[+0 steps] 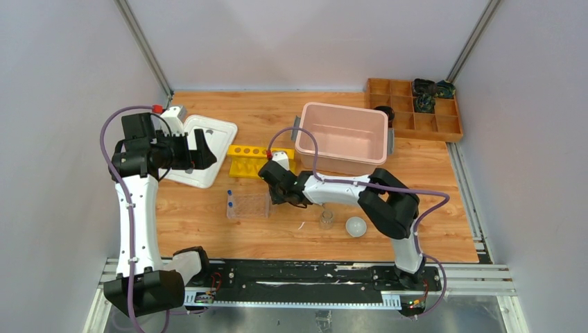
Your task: Organize the chemistry lab equipment
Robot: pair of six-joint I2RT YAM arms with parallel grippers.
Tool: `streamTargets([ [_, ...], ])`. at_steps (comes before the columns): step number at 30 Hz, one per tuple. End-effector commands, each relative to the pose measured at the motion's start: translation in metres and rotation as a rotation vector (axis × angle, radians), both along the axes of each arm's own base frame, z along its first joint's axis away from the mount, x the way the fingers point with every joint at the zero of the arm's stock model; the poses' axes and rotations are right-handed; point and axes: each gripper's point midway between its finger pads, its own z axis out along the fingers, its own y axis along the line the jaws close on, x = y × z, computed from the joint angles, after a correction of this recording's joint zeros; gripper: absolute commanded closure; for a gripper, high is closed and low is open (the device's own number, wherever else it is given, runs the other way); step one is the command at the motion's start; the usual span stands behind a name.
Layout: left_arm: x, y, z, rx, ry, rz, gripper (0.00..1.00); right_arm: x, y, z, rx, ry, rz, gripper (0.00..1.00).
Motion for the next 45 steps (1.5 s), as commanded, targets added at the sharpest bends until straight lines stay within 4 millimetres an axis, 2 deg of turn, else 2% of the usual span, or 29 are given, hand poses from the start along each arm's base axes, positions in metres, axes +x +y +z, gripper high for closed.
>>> streamTargets([
  [1,-0.003,-0.002,0.009,-0.002,-0.034,-0.016,0.00,0.011,-0.007,-0.009,-0.032,0.014,-0.038,0.71],
  [11,-0.006,-0.007,0.009,-0.016,-0.038,-0.035,0.00,0.015,-0.018,-0.020,-0.099,0.029,-0.054,0.75],
  [14,-0.006,-0.010,0.009,-0.032,-0.038,-0.049,0.00,0.016,-0.022,-0.017,-0.131,0.031,-0.052,0.83],
  [17,-0.009,-0.017,0.010,-0.055,-0.046,-0.086,0.01,0.016,-0.024,-0.005,-0.125,0.018,-0.048,0.97],
  [20,-0.013,-0.024,0.011,-0.076,-0.056,-0.122,0.02,0.016,-0.022,0.023,-0.071,-0.008,-0.051,1.00],
  [24,-0.018,-0.030,0.012,-0.091,-0.075,-0.159,0.02,0.016,-0.009,0.077,0.069,-0.067,-0.038,1.00],
  [31,-0.029,-0.049,0.016,-0.168,-0.098,-0.243,0.07,0.020,0.036,0.188,0.437,-0.212,0.017,1.00],
  [36,-0.038,-0.062,0.015,-0.216,-0.095,-0.299,0.13,0.017,0.067,0.250,0.601,-0.305,0.049,1.00],
  [40,-0.044,-0.073,0.013,-0.251,-0.081,-0.344,0.18,0.008,0.089,0.278,0.711,-0.356,0.069,1.00],
  [45,-0.045,-0.078,0.009,-0.281,-0.064,-0.367,0.28,-0.004,0.109,0.294,0.791,-0.374,0.093,1.00],
])
